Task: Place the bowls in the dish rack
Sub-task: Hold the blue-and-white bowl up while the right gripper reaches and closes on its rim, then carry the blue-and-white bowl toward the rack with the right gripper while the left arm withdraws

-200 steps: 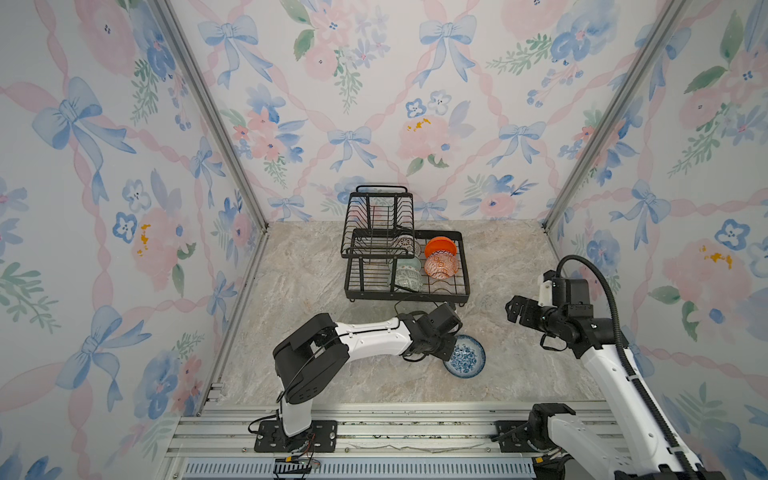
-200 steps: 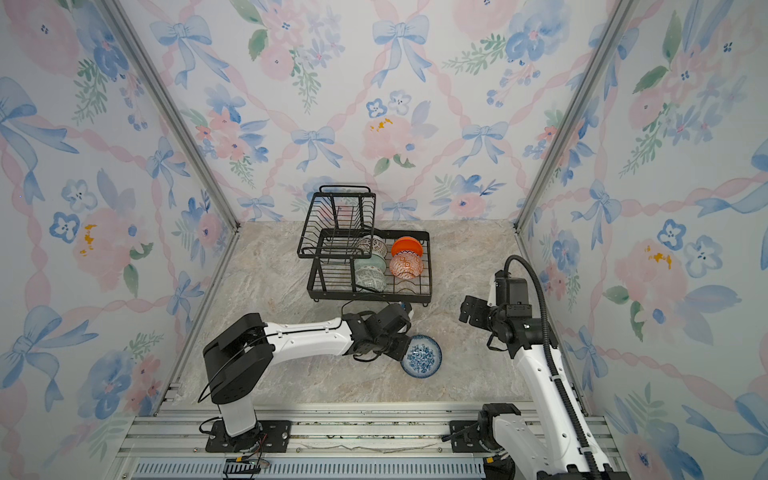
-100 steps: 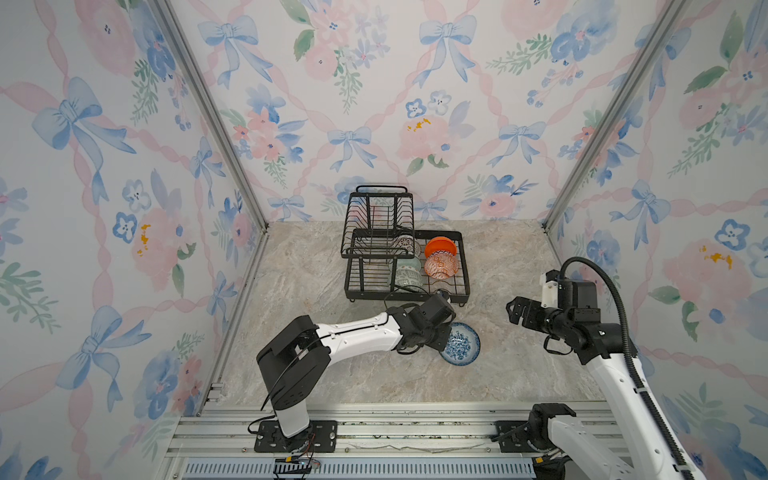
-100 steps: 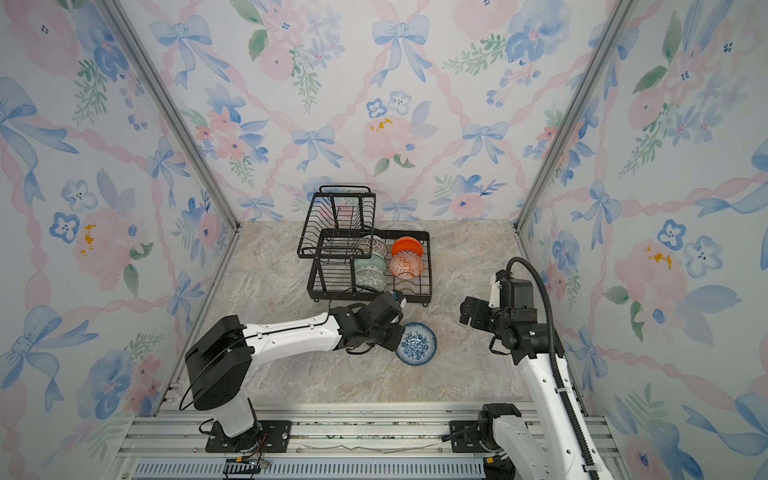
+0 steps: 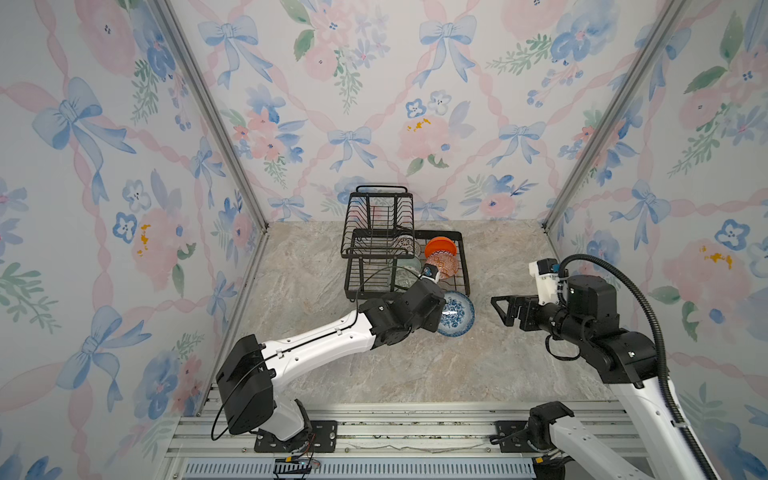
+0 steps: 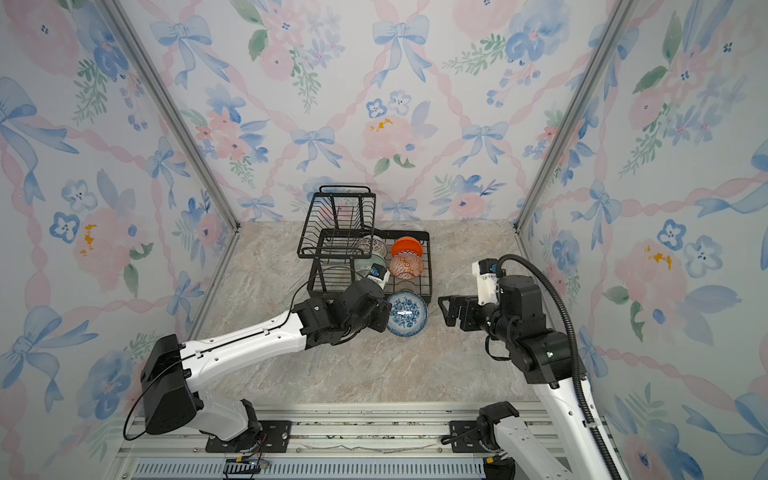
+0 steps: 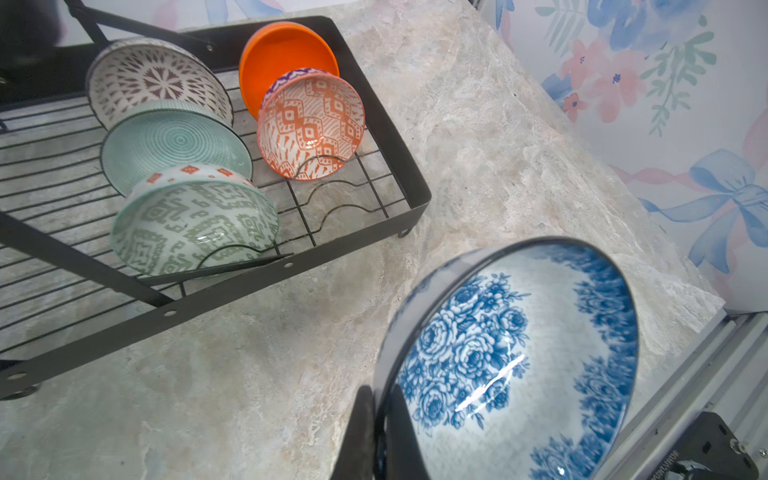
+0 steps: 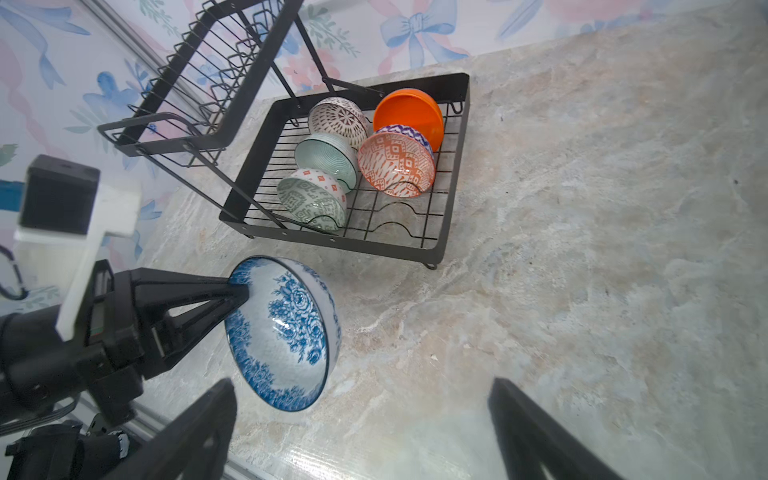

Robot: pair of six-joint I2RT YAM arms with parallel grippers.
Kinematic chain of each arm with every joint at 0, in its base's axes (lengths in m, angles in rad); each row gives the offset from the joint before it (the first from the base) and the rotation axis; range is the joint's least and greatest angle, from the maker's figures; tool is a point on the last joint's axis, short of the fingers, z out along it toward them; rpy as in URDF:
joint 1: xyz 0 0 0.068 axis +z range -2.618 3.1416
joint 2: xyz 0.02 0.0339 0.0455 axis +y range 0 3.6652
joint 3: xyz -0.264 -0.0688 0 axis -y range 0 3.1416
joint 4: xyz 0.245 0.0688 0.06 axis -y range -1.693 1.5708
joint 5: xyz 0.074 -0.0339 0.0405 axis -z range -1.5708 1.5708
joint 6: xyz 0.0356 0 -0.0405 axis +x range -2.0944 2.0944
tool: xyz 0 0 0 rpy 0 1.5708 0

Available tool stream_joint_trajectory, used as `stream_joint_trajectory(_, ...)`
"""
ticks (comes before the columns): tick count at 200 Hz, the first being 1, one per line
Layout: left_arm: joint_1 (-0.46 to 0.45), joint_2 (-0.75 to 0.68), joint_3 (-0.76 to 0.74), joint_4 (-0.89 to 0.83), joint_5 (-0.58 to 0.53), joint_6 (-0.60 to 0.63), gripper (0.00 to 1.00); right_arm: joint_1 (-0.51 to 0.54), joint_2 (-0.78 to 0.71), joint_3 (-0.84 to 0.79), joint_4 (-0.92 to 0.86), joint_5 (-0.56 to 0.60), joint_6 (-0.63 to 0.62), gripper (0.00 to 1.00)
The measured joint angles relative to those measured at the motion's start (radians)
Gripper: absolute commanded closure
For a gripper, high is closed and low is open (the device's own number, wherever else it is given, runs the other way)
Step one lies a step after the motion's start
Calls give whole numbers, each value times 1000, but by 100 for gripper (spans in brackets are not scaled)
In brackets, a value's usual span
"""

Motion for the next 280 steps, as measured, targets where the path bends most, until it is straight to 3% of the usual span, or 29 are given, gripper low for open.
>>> stream_joint_trajectory(48, 9, 1, 136, -36, -55, 58, 100, 123, 11, 32, 2, 41, 16, 2)
stream_joint_trajectory(76, 12, 3, 197, -39, -71, 88, 100, 146, 54, 36, 16, 72, 24, 0)
stream_joint_trajectory(104, 13, 4, 228, -40, -71, 105, 100, 148, 117, 50, 44, 95, 31, 4)
stream_joint_trajectory(138, 13, 4, 230, -47, -63, 105, 100, 148, 201, 103, 85, 110, 28, 15)
stream_joint_trajectory(185, 13, 4, 228, -55, -56, 104, 100, 148, 312, 144, 129, 125, 20, 41)
stream_joint_trajectory(202, 13, 4, 226, -55, -55, 104, 100, 148, 346, 153, 135, 130, 10, 45)
stream_joint_trajectory(260, 32, 4, 225, -54, -32, 105, 100, 155, 385, 167, 138, 132, 3, 64)
stream_joint_trajectory(280, 38, 4, 225, -54, -19, 105, 100, 161, 386, 168, 140, 129, 1, 76)
